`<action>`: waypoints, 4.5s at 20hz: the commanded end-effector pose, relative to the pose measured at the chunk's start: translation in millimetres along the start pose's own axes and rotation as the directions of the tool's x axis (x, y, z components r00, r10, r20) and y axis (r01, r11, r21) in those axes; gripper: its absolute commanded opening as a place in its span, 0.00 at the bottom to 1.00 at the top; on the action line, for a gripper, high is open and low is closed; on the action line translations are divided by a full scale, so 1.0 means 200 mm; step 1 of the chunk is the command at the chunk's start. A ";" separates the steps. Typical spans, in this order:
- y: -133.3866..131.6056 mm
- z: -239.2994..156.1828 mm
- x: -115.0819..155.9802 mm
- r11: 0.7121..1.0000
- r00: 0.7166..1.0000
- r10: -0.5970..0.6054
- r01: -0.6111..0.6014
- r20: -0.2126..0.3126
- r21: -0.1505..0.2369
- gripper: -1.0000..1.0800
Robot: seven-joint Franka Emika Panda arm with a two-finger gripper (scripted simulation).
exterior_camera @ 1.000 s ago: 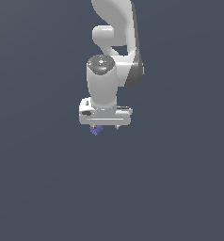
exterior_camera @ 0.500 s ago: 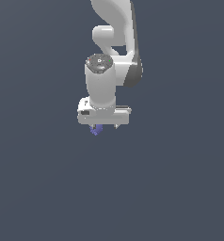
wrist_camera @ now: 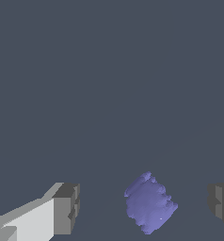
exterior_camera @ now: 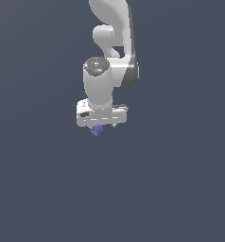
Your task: Pick up the object and move it to a goal position.
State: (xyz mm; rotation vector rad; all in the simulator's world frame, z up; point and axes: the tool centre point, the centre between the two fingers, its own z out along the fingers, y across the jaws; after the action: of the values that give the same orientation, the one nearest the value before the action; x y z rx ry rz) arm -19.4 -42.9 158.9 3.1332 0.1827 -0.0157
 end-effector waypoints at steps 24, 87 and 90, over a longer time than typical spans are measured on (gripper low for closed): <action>0.16 0.26 -0.31 0.826 0.826 -0.563 0.563 -0.006 -0.004 0.96; -0.12 0.18 -0.23 0.724 0.724 -0.689 0.689 -0.009 -0.007 0.00; -0.23 0.05 -0.18 0.724 0.724 -0.690 0.690 -0.009 -0.007 0.00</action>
State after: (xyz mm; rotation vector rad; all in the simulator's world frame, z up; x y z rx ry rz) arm -64.2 -12.6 135.2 2.8429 1.3340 0.0010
